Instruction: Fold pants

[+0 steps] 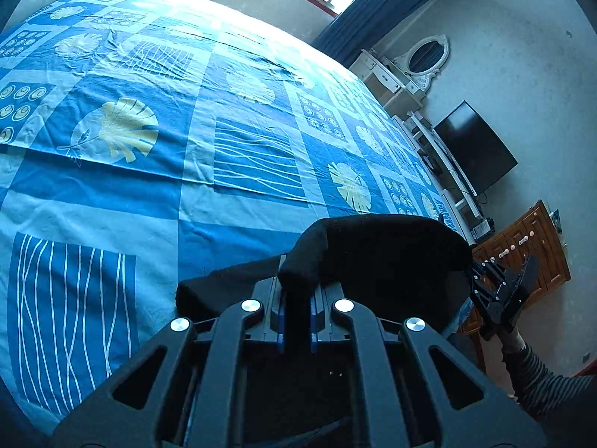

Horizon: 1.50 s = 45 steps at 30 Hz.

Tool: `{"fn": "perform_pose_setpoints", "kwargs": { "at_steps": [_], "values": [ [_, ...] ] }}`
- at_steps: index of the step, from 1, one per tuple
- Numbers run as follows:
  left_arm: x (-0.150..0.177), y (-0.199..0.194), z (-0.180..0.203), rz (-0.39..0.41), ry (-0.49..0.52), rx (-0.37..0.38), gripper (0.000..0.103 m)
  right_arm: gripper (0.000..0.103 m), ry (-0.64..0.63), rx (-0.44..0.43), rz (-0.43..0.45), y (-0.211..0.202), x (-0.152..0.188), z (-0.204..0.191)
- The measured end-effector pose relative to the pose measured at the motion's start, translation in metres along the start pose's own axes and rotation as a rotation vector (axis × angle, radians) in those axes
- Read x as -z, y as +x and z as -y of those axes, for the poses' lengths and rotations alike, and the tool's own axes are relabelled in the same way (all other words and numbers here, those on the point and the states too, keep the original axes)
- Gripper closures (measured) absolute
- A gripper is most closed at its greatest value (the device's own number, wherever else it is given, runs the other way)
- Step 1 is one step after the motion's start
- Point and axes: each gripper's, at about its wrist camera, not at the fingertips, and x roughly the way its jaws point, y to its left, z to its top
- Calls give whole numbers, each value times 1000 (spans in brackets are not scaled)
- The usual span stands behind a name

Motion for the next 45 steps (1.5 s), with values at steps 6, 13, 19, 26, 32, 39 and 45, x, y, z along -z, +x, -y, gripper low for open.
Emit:
{"fn": "perform_pose_setpoints", "kwargs": {
  "at_steps": [6,13,19,26,32,39,45],
  "values": [
    [56,2,-16,-84,-57,-34,93,93,-47,-65,-97,5,44,-40],
    [88,11,-25,-174,-83,-106,86,92,-93,-68,-155,18,61,-64],
    [108,-19,-30,-162,-140,-136,65,69,18,-164,-194,6,57,-45],
    [115,-28,-15,-59,-297,-32,43,56,619,-494,-249,12,63,15],
    [107,-2,-18,-51,-386,-6,42,53,1030,-796,-309,29,83,-6],
    [102,19,-21,-58,-414,-27,42,49,1165,-865,-319,45,77,-38],
    [102,28,-15,-83,-395,-61,92,94,1160,-733,-285,43,74,-20]
  ]
}}
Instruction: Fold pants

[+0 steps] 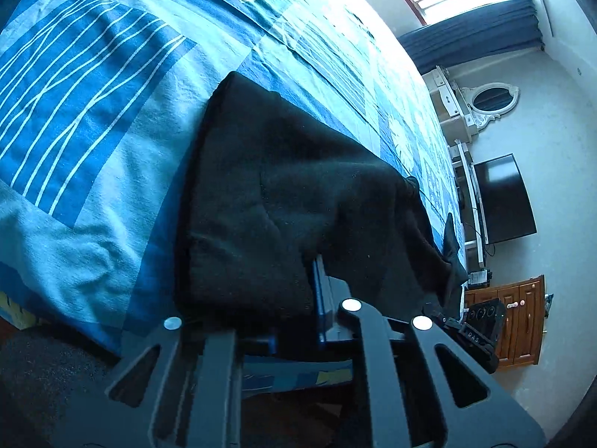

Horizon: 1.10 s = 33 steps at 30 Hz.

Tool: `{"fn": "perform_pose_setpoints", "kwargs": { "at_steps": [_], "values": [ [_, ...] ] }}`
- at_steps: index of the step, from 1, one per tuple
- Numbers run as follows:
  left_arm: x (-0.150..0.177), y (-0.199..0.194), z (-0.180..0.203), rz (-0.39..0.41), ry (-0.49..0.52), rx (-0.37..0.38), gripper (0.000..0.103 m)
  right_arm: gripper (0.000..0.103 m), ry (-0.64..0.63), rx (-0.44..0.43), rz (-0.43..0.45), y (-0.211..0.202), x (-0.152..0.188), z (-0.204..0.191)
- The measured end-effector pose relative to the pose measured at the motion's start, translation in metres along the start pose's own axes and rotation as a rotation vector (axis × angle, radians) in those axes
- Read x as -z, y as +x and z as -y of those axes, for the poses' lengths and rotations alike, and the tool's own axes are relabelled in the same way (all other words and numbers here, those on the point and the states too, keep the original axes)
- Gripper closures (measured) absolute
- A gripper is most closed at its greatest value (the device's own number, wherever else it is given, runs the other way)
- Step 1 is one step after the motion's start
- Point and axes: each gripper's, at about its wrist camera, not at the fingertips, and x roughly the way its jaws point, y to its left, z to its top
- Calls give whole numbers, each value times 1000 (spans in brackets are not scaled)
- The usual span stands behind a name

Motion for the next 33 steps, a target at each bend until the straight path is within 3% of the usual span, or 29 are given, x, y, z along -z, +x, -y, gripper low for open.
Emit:
{"fn": "perform_pose_setpoints", "kwargs": {
  "at_steps": [3,7,11,14,17,20,21,22,25,28,33],
  "values": [
    [13,-3,13,-4,59,-48,93,96,-53,25,27,-19,2,-7],
    [29,11,14,-53,122,-130,93,96,-48,72,-20,-15,11,11],
    [23,13,0,-61,61,-63,93,96,-106,90,-36,-4,15,18],
    [24,3,6,-58,109,-79,90,89,-144,105,-65,-12,13,9],
    [34,-12,25,-35,244,-164,76,79,-185,163,-76,-31,13,7],
    [42,-27,46,11,370,-261,56,77,-246,225,-42,-56,-1,1],
    [43,-30,53,33,399,-287,43,77,-252,244,-17,-65,-8,-1],
    [40,-34,60,60,417,-306,30,76,-257,269,21,-75,-20,-2],
    [26,-39,79,158,442,-337,16,63,-233,329,156,-108,-69,5],
    [7,-28,95,205,429,-330,13,46,-165,372,277,-127,-129,22],
    [-7,15,94,163,386,-362,13,45,-66,611,319,-111,-237,69]
  ]
}}
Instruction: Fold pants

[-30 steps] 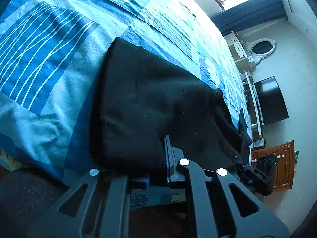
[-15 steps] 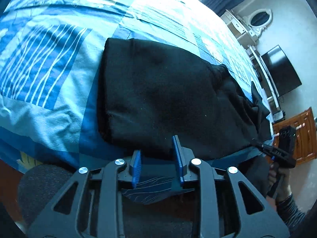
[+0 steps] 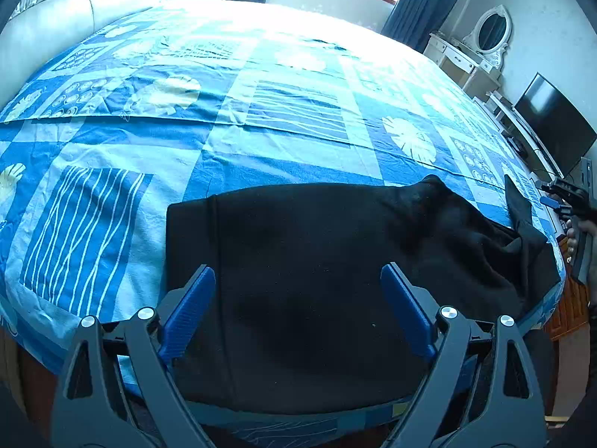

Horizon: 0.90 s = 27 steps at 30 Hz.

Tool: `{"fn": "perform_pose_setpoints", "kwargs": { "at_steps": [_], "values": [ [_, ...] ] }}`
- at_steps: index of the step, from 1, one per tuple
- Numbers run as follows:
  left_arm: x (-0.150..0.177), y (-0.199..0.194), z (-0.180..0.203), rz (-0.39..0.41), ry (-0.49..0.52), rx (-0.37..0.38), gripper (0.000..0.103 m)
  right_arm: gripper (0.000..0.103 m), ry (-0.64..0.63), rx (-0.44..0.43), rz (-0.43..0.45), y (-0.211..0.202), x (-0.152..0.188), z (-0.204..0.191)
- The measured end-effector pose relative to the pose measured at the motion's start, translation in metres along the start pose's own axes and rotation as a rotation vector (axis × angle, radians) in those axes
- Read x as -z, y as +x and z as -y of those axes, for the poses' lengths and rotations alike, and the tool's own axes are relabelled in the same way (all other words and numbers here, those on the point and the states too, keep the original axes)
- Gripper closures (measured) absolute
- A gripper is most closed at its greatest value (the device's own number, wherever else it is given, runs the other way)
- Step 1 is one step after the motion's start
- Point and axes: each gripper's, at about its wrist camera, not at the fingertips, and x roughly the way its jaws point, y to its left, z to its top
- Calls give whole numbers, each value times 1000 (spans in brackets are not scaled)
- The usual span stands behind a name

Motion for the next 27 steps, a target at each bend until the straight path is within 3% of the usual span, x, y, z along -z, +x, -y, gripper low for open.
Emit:
{"fn": "perform_pose_setpoints", "kwargs": {
  "at_steps": [4,7,9,10,13,14,15,22,27],
  "values": [
    [10,23,-3,-77,-59,16,13,45,44,157,-78,64,-39,9],
    [17,30,-8,-109,-102,15,13,45,72,279,-141,100,-43,16],
    [17,28,-9,-106,-111,14,13,45,90,308,-182,115,-40,25],
    [16,28,-10,-105,-116,12,13,45,95,296,-177,115,-37,29],
    [13,28,-14,-106,-150,17,13,67,91,259,-149,104,-35,38],
    [13,29,-15,-108,-166,20,13,87,100,221,-140,96,-33,44],
    [13,30,-15,-108,-178,20,13,94,122,174,-120,84,-32,51],
    [16,28,-11,-106,-165,3,13,94,265,-68,125,-40,2,124],
    [16,27,-8,-106,-160,-6,13,94,353,-67,228,-105,57,195]
  ]
}}
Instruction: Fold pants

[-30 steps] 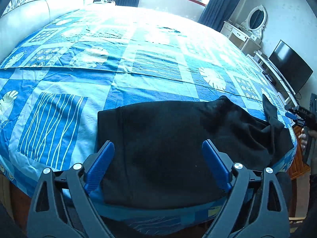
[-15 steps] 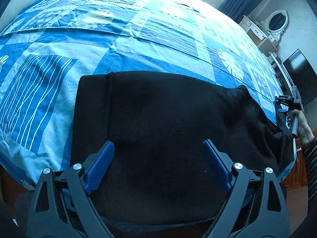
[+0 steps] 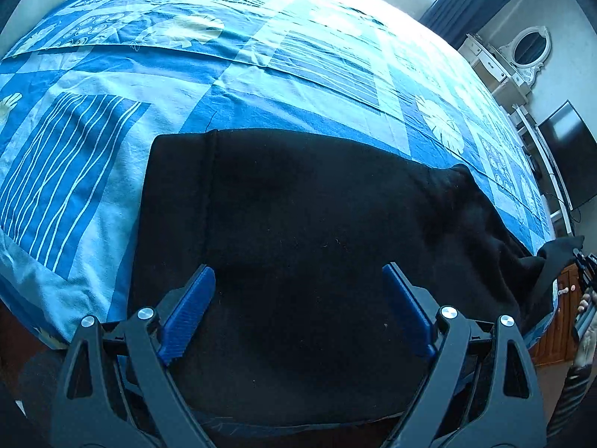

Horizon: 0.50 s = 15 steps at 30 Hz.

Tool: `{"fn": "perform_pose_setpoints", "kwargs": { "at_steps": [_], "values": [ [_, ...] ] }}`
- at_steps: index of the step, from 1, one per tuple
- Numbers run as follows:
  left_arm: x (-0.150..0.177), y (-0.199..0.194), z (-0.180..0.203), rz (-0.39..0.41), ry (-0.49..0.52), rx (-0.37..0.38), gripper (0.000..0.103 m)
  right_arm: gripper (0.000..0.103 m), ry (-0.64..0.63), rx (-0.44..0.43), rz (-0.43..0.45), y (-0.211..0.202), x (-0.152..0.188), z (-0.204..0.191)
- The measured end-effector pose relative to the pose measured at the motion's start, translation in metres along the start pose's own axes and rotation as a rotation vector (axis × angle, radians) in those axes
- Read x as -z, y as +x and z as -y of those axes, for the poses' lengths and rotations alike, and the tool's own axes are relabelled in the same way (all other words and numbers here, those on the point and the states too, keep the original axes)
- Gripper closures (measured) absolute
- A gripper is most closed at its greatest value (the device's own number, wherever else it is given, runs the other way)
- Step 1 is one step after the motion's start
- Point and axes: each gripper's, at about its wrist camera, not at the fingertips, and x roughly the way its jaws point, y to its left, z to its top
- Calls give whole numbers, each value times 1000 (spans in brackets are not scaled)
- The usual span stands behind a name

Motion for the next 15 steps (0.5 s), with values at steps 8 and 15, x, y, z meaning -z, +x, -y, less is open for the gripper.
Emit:
{"fn": "perform_pose_setpoints", "kwargs": {
  "at_steps": [8,15],
  "values": [
    [0,1,2,2,2,-11,13,94,177,88,-87,-9,51,112],
    [3,2,6,7,18,-34,13,79,197,95,-174,2,62,132]
  ]
}}
